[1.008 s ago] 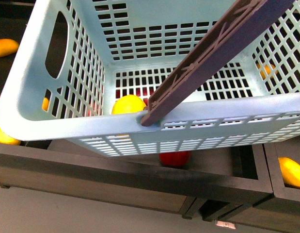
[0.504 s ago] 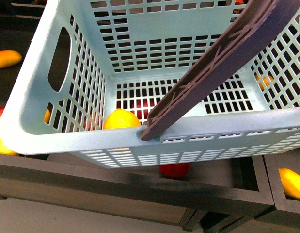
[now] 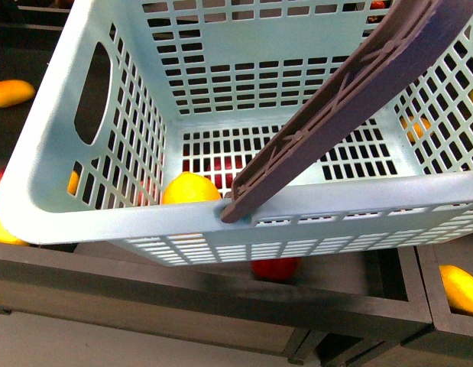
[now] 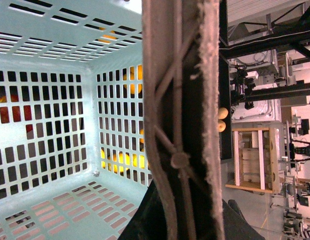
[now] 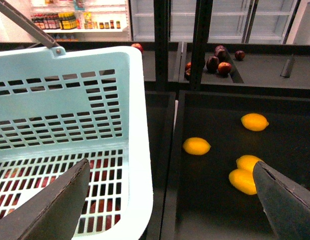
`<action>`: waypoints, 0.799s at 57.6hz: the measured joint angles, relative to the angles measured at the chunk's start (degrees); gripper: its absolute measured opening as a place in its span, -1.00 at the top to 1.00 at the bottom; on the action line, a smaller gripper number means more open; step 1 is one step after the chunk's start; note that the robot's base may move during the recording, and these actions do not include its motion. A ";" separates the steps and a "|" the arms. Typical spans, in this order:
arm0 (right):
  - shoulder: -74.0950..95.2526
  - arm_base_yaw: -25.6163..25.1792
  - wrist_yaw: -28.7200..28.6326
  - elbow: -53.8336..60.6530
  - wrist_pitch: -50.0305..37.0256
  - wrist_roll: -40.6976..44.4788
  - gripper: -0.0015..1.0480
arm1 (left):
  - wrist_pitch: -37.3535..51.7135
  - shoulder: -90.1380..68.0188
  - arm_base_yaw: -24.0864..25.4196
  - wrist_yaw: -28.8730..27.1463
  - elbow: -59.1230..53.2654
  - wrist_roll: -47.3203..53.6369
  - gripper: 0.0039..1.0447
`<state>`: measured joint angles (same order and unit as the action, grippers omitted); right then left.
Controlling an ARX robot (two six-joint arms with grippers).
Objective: Pick lemon and mango into basket
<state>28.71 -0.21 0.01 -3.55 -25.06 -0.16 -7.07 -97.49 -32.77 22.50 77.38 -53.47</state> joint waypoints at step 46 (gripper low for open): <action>-0.22 0.07 0.00 0.28 0.07 0.00 -0.83 | 0.04 0.00 0.04 -0.17 -0.02 0.13 0.91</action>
<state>28.49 -0.14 0.01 -3.27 -24.99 -0.16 -7.03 -97.49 -32.73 22.33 77.36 -53.34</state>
